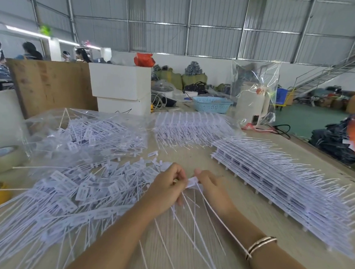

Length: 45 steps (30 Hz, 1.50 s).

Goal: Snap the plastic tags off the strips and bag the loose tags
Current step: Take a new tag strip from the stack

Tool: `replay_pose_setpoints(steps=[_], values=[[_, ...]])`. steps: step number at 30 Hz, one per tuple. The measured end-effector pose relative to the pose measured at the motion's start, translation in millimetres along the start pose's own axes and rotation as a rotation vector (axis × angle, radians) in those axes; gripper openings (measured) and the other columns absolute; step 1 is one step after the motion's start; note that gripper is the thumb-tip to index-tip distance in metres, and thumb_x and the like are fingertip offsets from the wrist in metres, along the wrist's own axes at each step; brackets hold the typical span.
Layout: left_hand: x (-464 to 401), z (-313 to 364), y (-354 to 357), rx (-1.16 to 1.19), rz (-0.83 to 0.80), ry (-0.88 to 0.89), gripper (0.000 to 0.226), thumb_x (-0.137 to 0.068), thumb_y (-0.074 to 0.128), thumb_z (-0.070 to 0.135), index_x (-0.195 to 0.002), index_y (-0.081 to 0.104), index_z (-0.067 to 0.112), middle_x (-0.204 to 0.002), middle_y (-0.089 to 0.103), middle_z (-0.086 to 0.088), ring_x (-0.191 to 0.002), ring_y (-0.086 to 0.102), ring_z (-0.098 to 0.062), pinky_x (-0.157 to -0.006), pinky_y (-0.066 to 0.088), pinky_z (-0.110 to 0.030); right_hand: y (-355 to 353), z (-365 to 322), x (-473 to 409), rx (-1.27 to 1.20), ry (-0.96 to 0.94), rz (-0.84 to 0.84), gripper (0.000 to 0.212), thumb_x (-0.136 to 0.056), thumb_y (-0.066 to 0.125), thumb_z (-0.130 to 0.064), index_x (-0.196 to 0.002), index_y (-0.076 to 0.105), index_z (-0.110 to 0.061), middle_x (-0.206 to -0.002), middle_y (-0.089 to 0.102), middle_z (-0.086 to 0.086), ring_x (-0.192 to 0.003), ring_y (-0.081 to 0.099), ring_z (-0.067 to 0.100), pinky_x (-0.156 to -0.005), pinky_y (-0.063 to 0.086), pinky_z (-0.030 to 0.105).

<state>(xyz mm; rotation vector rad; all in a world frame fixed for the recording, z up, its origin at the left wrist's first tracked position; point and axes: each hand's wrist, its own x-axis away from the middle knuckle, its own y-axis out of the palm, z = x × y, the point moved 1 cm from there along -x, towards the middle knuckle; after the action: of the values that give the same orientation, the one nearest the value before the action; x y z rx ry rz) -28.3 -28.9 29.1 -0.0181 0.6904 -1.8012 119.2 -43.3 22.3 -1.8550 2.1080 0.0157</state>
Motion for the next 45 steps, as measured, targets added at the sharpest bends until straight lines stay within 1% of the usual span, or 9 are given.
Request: replay_pose_setpoints(steps=[6,11,16,24,29,32,35,42,45], values=[[-3,2,-10,-0.191,0.031,-0.025,0.026,-0.097,0.041,0.024,-0.071,0.046,0.027,-0.058,0.051,0.008,-0.052,0.046,-0.009,-0.06,0.038,-0.03,0,2,-3,-0.082,-0.082,-0.056,0.026,-0.091,0.059,-0.017,-0.065,0.059,-0.021,-0.065,0.054,-0.011,-0.066,0.05,0.005,-0.07,0.037,0.025],[0,1,-15,-0.103,-0.129,-0.075,0.053,-0.099,0.04,0.036,-0.048,0.054,0.032,-0.052,0.056,0.011,-0.055,0.054,-0.008,-0.067,0.043,-0.029,0,5,-4,-0.194,-0.081,-0.156,0.025,-0.092,0.057,-0.02,-0.067,0.054,-0.017,-0.064,0.051,-0.007,-0.065,0.048,0.007,-0.067,0.037,0.022],[-1,-2,-10,-0.077,-0.118,-0.026,0.05,-0.098,0.04,0.041,-0.052,0.06,0.045,-0.046,0.051,0.018,-0.044,0.044,0.004,-0.057,0.036,-0.02,-1,5,-3,-0.209,-0.065,-0.322,0.028,-0.078,0.061,-0.035,-0.067,0.056,-0.01,-0.07,0.056,0.001,-0.074,0.055,0.01,-0.073,0.041,0.013],[-5,-3,-9,0.025,-0.043,-0.003,0.052,-0.099,0.038,0.041,-0.049,0.056,0.038,-0.046,0.048,0.015,-0.046,0.043,0.0,-0.051,0.033,-0.01,5,4,-3,-0.299,-0.181,-0.202,0.018,-0.085,0.066,-0.028,-0.067,0.063,-0.025,-0.068,0.057,-0.003,-0.069,0.054,0.01,-0.071,0.044,0.015],[-6,-2,-5,0.084,-0.043,-0.013,0.049,-0.099,0.036,0.043,-0.056,0.056,0.03,-0.05,0.046,0.012,-0.05,0.041,-0.004,-0.052,0.033,-0.011,8,2,-2,-0.359,-0.206,-0.206,0.02,-0.089,0.057,-0.026,-0.075,0.061,-0.011,-0.08,0.059,0.03,-0.08,0.058,0.037,-0.086,0.045,0.045],[-6,-1,-4,0.134,-0.03,-0.037,0.054,-0.099,0.032,0.046,-0.052,0.053,0.03,-0.052,0.047,0.011,-0.054,0.043,-0.007,-0.065,0.037,-0.019,5,-2,0,-0.528,-0.179,-0.241,0.019,-0.091,0.055,-0.021,-0.076,0.058,-0.009,-0.074,0.063,0.017,-0.075,0.061,0.028,-0.08,0.048,0.038],[-7,0,-14,0.309,0.078,-0.096,0.055,-0.097,0.033,0.047,-0.048,0.043,0.026,-0.054,0.044,0.007,-0.059,0.042,-0.014,-0.074,0.034,-0.033,-8,-3,-4,-0.7,-0.055,-0.082,0.012,-0.084,0.054,-0.021,-0.079,0.054,-0.01,-0.073,0.063,0.004,-0.072,0.056,0.018,-0.079,0.043,0.033],[-5,4,-12,0.236,-0.011,-0.05,0.041,-0.099,0.039,0.012,-0.06,0.054,0.011,-0.048,0.051,0.008,-0.047,0.045,-0.002,-0.056,0.037,-0.017,-2,6,-8,-0.034,0.023,0.067,0.022,-0.099,0.042,-0.037,-0.099,0.058,-0.021,-0.099,0.061,-0.005,-0.09,0.057,0.004,-0.071,0.04,0.011],[-3,-2,-10,-0.008,-0.028,-0.024,0.032,-0.097,0.045,0.017,-0.071,0.06,0.029,-0.06,0.057,0.01,-0.052,0.051,-0.002,-0.055,0.039,-0.015,0,11,-11,0.029,0.044,0.053,0.037,-0.1,0.039,-0.037,-0.136,0.041,-0.027,-0.126,0.046,-0.008,-0.119,0.044,0.009,-0.101,0.033,0.025]])
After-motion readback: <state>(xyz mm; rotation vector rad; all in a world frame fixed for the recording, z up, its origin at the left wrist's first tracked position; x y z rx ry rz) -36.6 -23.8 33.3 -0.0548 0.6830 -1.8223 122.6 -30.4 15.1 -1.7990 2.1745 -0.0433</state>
